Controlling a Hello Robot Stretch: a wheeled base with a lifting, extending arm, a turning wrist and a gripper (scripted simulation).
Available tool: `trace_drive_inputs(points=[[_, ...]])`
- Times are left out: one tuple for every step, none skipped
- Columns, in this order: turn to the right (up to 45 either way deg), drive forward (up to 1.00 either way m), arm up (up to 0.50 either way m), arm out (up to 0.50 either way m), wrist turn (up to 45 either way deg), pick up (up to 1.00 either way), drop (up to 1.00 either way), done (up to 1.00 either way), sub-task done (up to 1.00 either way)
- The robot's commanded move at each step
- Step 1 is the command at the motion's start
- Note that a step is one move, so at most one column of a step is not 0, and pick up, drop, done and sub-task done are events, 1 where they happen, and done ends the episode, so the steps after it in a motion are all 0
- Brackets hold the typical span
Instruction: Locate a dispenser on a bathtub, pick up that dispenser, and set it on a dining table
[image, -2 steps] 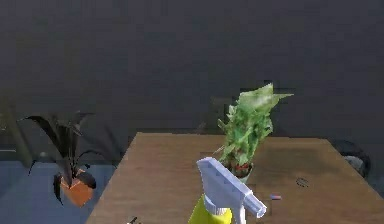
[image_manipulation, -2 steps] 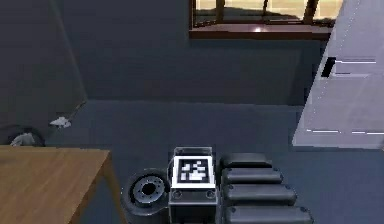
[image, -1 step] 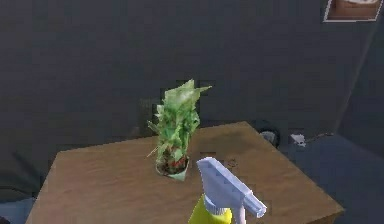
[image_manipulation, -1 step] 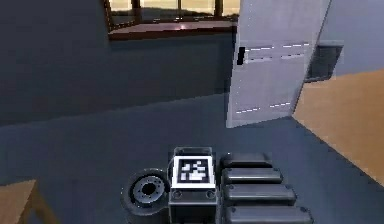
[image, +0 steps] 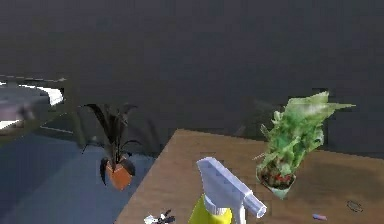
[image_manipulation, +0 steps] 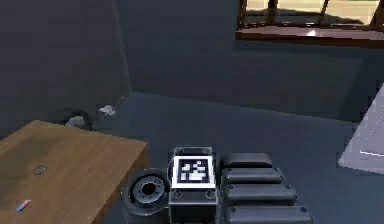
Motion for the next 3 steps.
trace_drive_inputs(points=[[0.0,0.15,0.00,0.00,0.0,0.00,0.00,0.00,0.00],[45.0,0.00,0.00,0.00,0.0,0.00,0.00,0.00,0.00],[12.0,0.00,0.00,0.00,0.0,0.00,0.00,0.00,0.00]])
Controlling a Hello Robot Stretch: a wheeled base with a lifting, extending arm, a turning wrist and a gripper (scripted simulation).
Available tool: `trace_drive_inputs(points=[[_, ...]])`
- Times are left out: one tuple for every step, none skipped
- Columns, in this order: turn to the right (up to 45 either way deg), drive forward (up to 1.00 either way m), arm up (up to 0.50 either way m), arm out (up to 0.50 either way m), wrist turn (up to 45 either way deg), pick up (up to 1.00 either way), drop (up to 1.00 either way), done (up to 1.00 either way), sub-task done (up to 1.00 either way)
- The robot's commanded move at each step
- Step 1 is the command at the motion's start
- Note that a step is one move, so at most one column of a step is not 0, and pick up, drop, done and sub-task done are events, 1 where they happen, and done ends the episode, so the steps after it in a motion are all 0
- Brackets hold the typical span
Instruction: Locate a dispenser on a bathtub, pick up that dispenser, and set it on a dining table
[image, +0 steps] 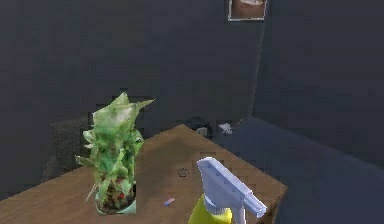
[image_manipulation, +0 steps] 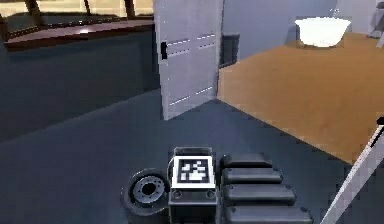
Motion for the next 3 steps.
trace_drive_inputs(points=[[-45.0,0.00,0.00,0.00,0.0,0.00,0.00,0.00,0.00],[-15.0,0.00,0.00,0.00,0.0,0.00,0.00,0.00,0.00],[45.0,0.00,0.00,0.00,0.0,0.00,0.00,0.00,0.00]])
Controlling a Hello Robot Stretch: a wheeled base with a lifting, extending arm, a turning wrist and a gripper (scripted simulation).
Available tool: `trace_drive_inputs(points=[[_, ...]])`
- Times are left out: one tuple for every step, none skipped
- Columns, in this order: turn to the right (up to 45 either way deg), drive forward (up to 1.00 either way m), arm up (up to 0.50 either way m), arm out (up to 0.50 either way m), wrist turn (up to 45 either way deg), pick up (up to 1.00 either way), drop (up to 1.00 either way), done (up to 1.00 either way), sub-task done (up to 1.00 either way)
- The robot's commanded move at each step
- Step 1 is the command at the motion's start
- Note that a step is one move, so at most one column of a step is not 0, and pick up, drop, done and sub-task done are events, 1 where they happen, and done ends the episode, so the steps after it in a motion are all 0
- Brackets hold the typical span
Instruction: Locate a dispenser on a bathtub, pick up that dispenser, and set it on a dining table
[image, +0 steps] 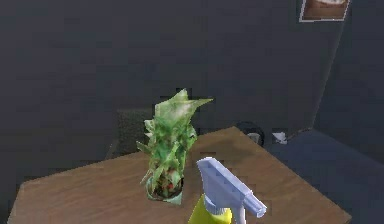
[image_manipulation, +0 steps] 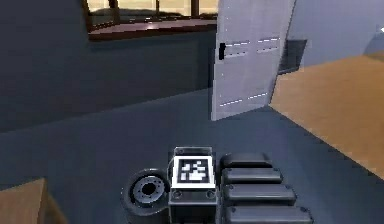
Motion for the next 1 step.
trace_drive_inputs(points=[[12.0,0.00,0.00,0.00,0.0,0.00,0.00,0.00,0.00]])
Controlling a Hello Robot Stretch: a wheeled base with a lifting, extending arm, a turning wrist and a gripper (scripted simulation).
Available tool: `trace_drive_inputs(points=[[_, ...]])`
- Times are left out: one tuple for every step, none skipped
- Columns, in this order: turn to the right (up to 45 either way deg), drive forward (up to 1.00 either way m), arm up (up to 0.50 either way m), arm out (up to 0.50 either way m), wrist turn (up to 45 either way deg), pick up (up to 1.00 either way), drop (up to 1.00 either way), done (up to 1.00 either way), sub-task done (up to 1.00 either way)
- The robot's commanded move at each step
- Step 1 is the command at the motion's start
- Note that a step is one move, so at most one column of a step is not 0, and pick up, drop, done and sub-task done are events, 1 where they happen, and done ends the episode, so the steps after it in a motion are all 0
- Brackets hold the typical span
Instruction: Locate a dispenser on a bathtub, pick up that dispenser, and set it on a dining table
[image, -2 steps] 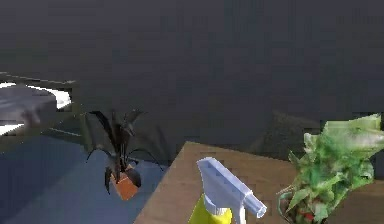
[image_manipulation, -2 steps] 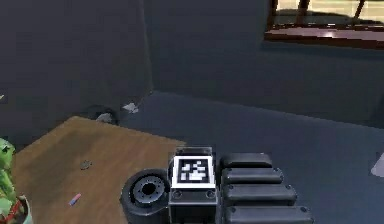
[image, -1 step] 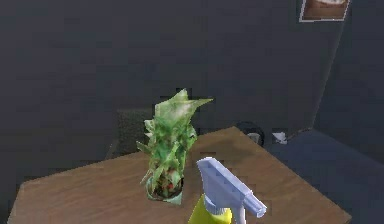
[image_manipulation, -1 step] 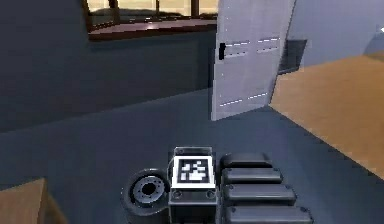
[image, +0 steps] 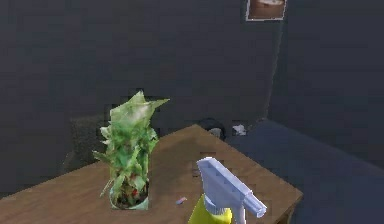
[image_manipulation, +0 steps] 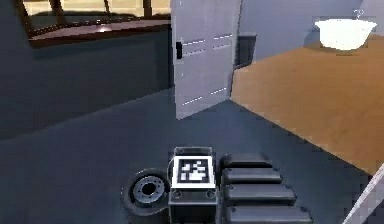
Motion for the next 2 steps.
trace_drive_inputs(points=[[-45.0,0.00,0.00,0.00,0.0,0.00,0.00,0.00,0.00],[-3.0,0.00,0.00,0.00,0.0,0.00,0.00,0.00,0.00]])
